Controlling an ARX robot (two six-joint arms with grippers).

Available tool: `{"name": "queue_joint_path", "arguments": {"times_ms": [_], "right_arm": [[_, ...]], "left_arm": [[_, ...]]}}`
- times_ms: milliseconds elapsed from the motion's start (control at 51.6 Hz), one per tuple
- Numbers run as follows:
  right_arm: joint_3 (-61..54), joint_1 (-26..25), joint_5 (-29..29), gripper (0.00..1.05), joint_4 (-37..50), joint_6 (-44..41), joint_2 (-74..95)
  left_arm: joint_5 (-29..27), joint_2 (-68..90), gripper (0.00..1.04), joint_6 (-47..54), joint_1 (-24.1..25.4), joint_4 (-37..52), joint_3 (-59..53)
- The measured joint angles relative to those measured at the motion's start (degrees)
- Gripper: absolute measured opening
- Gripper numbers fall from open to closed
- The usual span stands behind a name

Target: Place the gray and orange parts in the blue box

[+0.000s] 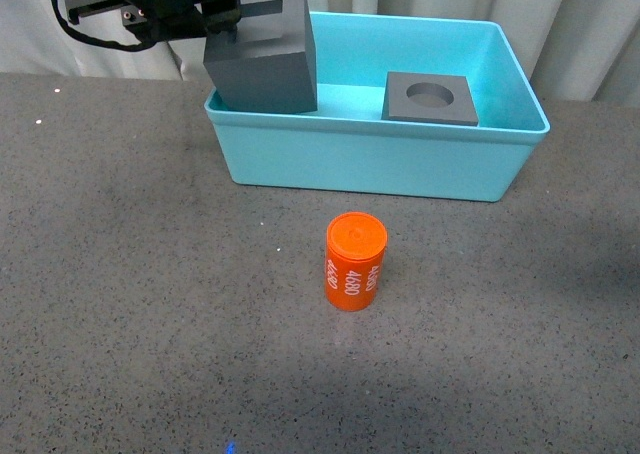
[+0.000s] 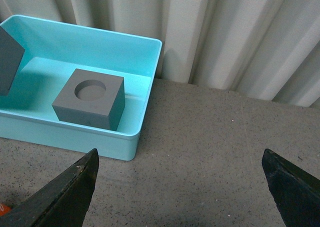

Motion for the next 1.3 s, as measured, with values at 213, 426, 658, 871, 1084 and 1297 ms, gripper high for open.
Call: {"name": "queue_joint_path", "arguments": {"times_ms": [213, 426, 658, 871, 1084, 1297], "right_arm": [[0.0, 0.0, 0.0, 0.95, 0.0, 0.0, 0.0], [0.0, 0.0, 0.0, 0.95, 0.0, 0.0, 0.0], [0.0, 0.0, 0.0, 0.95, 0.0, 0.0, 0.0], [0.0, 0.0, 0.0, 0.95, 0.0, 0.0, 0.0], [0.0, 0.0, 0.0, 0.95, 0.0, 0.0, 0.0], [0.0, 0.0, 0.0, 0.95, 0.0, 0.0, 0.0]], "left_arm": [[0.0, 2.9, 0.17, -0.9, -0.5, -3.2, 2.6], [-1.8, 5.6, 0.17, -1.4, -1.2, -6.2, 5.3], [-2.7, 5.5, 0.57, -2.8, -1.2, -6.4, 5.5], [-3.1, -3.2, 0.98, -4.3, -1.3, 7.3, -5.2], [-5.0, -20.1, 0.98, -5.4, -1.2, 20.2, -24.2], [-5.7, -35.3, 0.98, -8.3, 1.2, 25.8, -45.2]]}}
